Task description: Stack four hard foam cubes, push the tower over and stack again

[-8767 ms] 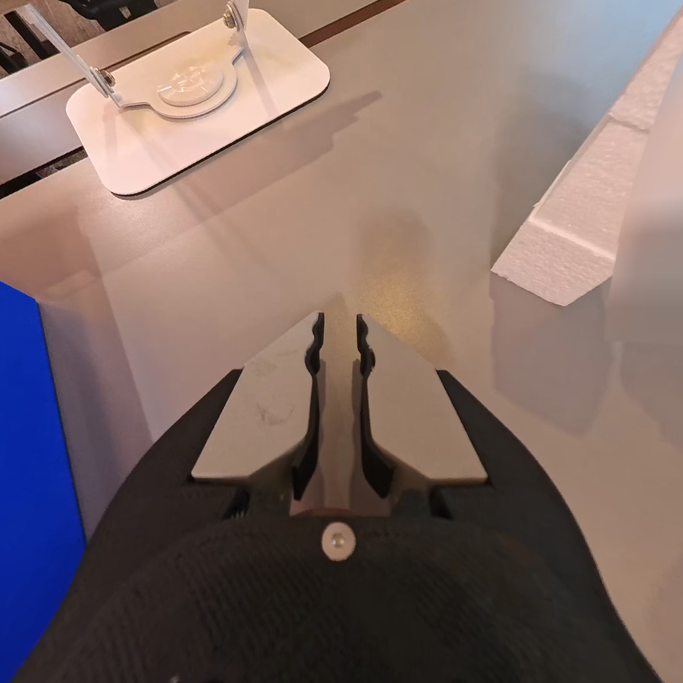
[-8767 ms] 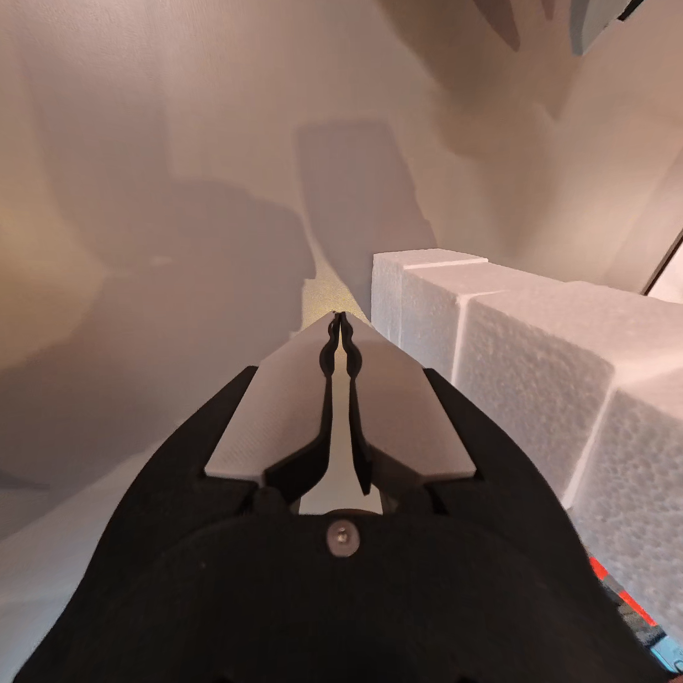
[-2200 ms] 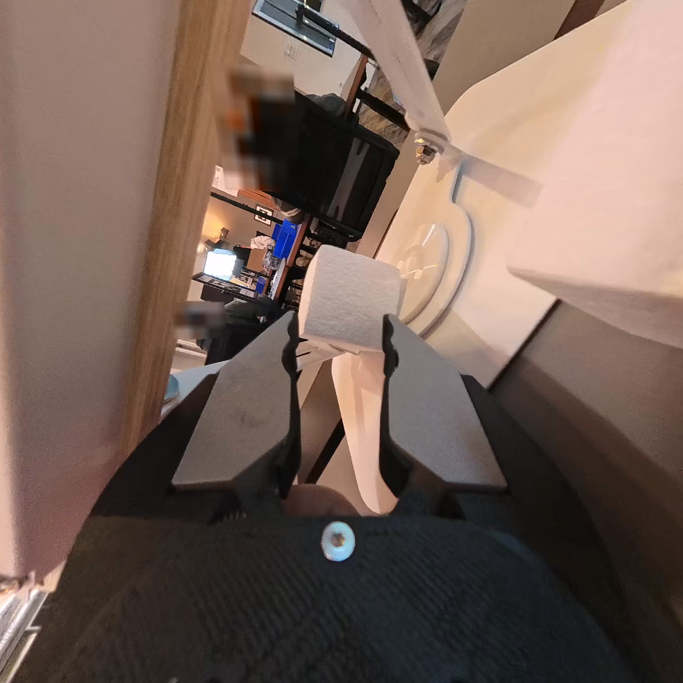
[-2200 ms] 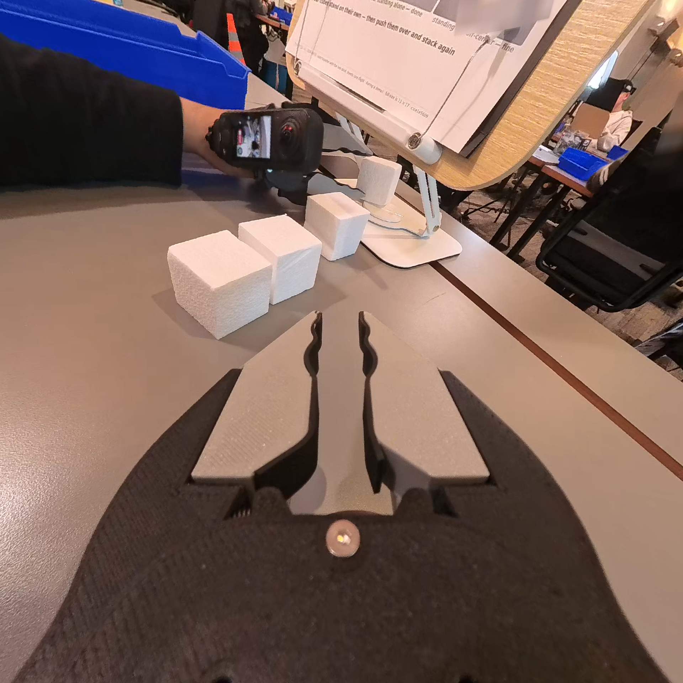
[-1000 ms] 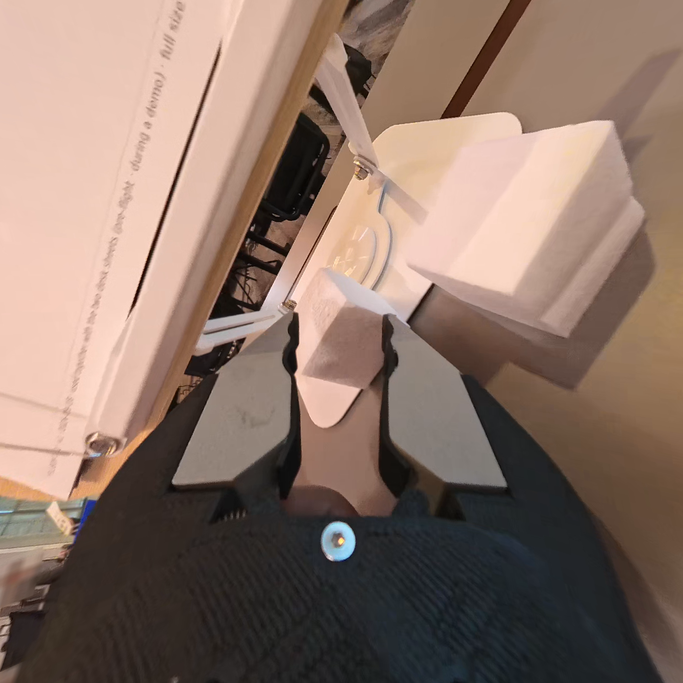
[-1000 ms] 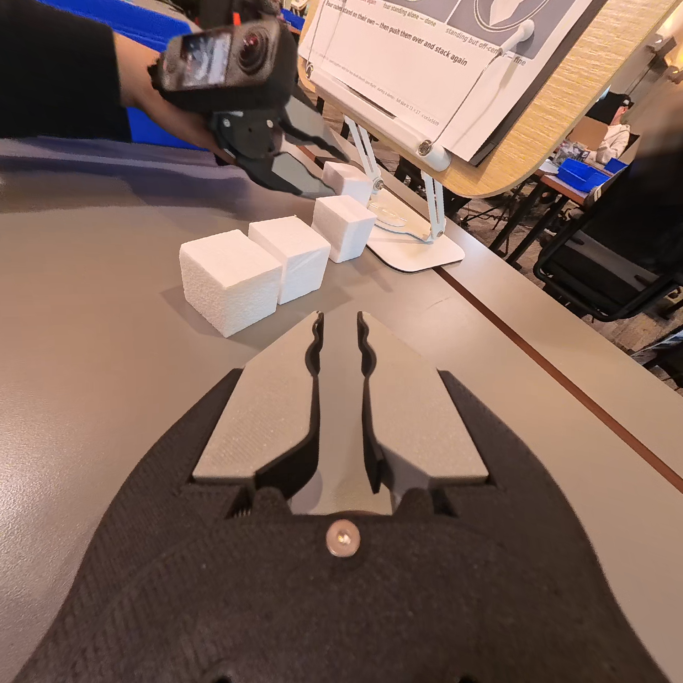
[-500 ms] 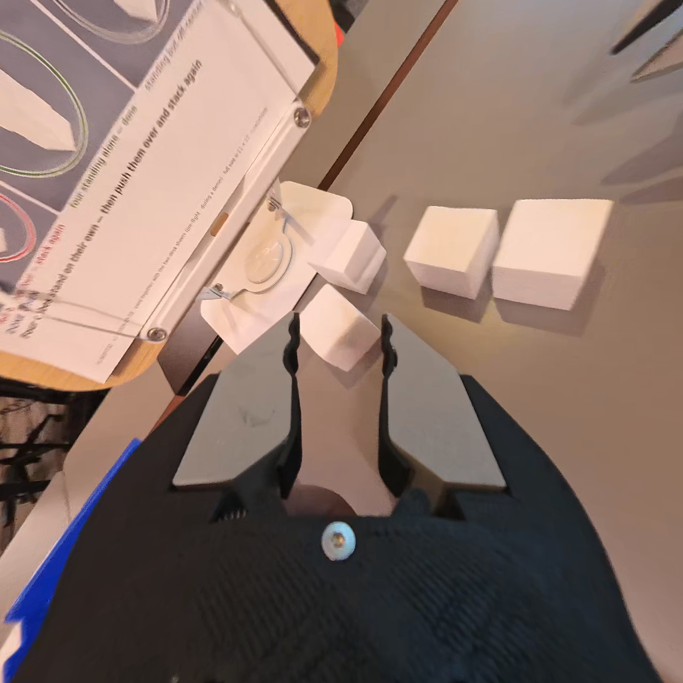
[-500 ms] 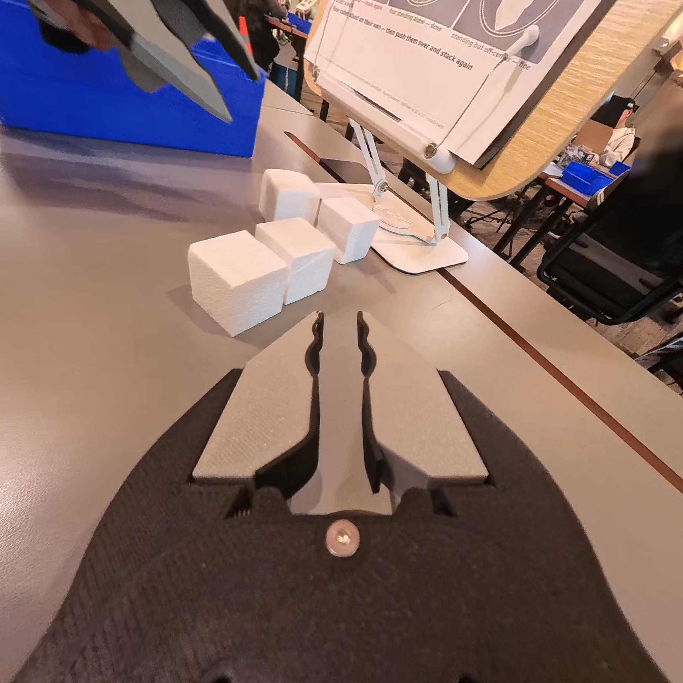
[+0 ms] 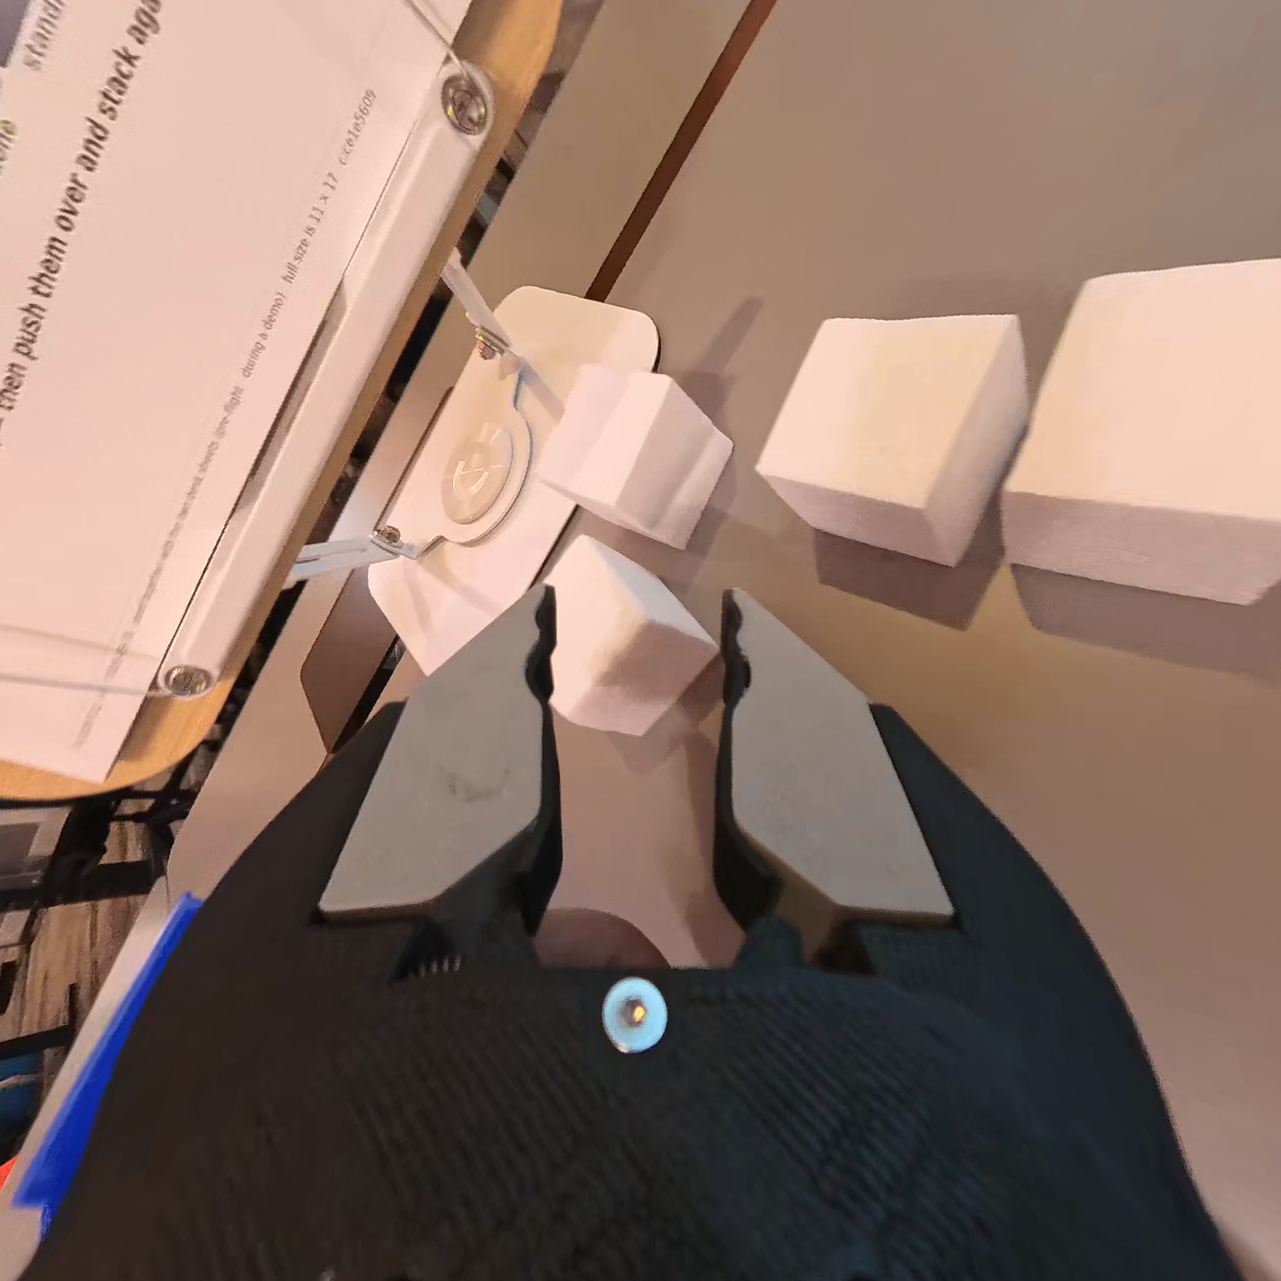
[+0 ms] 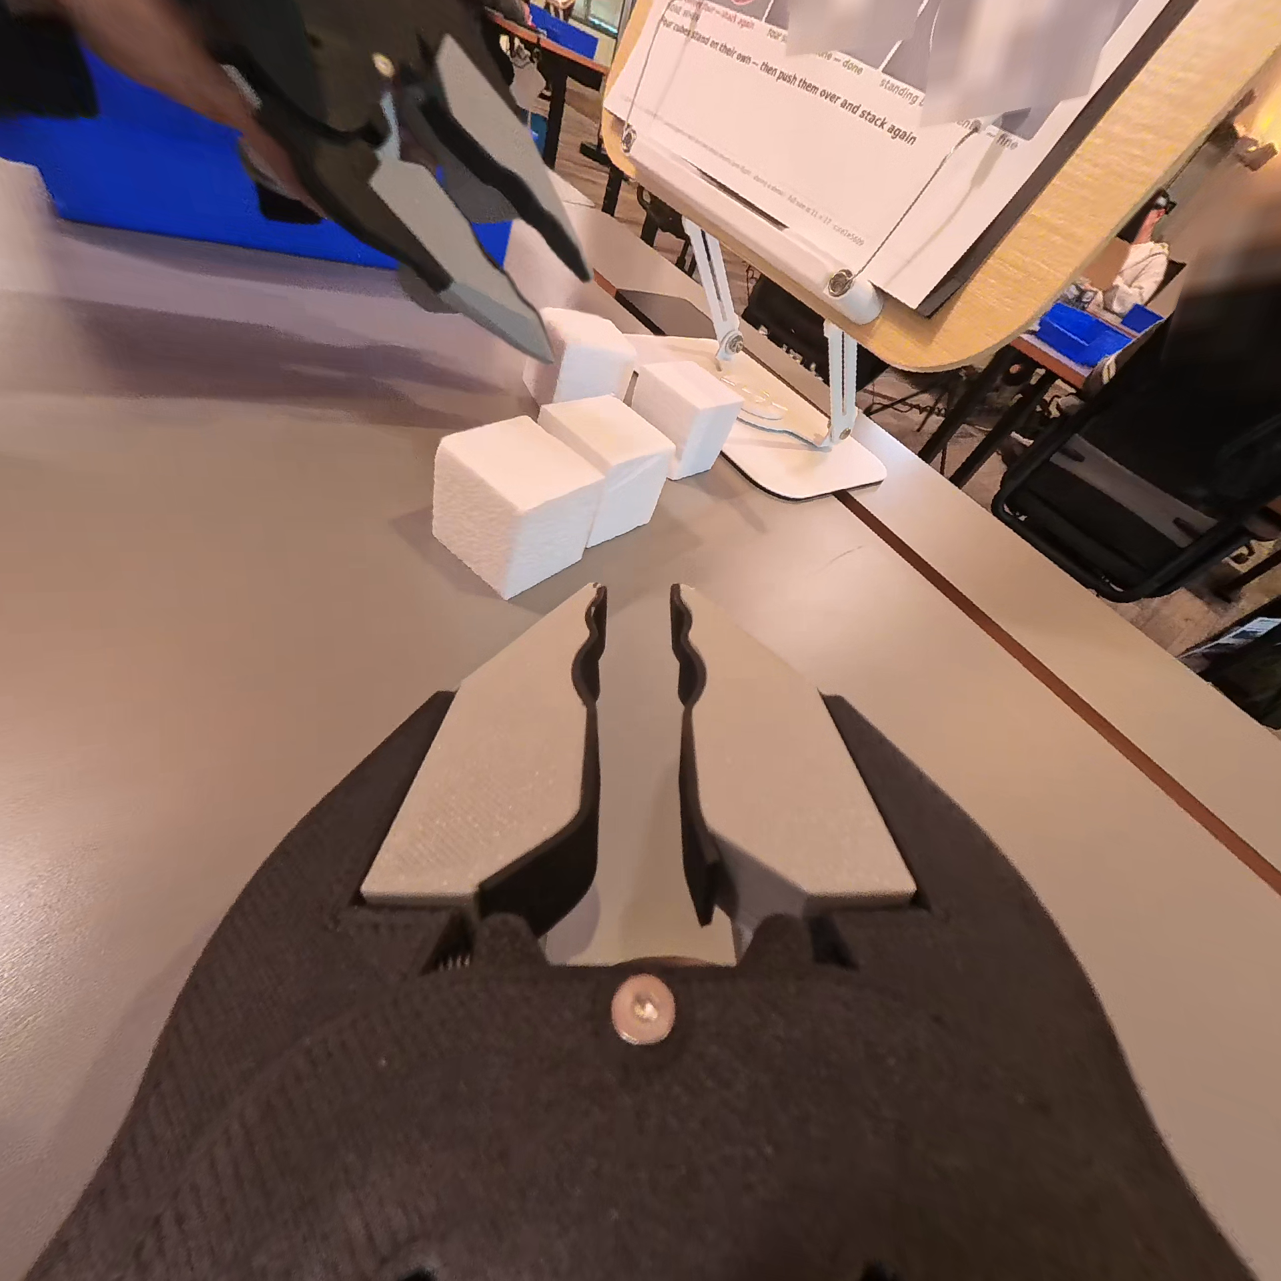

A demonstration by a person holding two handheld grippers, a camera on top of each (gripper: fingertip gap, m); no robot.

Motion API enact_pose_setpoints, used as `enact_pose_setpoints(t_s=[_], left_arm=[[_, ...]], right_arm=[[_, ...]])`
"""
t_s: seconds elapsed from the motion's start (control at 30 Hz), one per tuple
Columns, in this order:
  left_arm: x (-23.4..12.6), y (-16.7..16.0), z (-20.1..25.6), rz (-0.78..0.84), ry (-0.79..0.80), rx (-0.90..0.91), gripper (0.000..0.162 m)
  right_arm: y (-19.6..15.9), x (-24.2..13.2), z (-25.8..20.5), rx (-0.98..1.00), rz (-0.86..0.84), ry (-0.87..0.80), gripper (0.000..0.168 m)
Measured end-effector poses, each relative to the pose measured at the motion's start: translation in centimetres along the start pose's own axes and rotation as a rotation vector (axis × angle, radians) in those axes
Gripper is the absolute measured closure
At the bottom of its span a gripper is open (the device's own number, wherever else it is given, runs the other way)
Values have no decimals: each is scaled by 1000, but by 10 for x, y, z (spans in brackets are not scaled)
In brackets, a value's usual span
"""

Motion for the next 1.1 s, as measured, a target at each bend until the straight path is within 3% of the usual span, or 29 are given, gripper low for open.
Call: enact_pose_setpoints(t_s=[0.23, 0.47, 0.7, 0.77, 0.8, 0.87, 0.93, 1.1], left_arm=[[17, -8, -23, -95, -39, 65, 129], [6, -15, -18, -149, -104, 241, 132], [10, -21, -24, -194, -111, 307, 134], [13, -27, -14, -212, -139, 296, 143], [10, -30, -8, -216, -147, 290, 132], [-11, -19, 0, -144, -153, 256, 159], [-46, 1, -7, -42, -105, 158, 139], [-135, 22, 10, 155, -10, 174, 133]], right_arm=[[0, -3, 3, 41, 11, 7, 153], [1, -3, 2, 59, 25, 25, 153], [2, -4, 2, 66, 31, 31, 153], [2, -3, 1, 62, 29, 32, 153], [2, -4, 1, 61, 30, 31, 154], [2, -5, 1, 63, 34, 31, 154], [3, -5, 1, 67, 38, 39, 154], [5, -2, -2, 64, 41, 55, 153]])
Point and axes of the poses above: each gripper's, where its closed fingertips meet, x out along the fingers, y out of its top, z = x × y across the jaws, the point moved 2 cm from there along -x, back along the fingers, and after that the axes turned 6 degrees about -x, right-handed, at the moved point
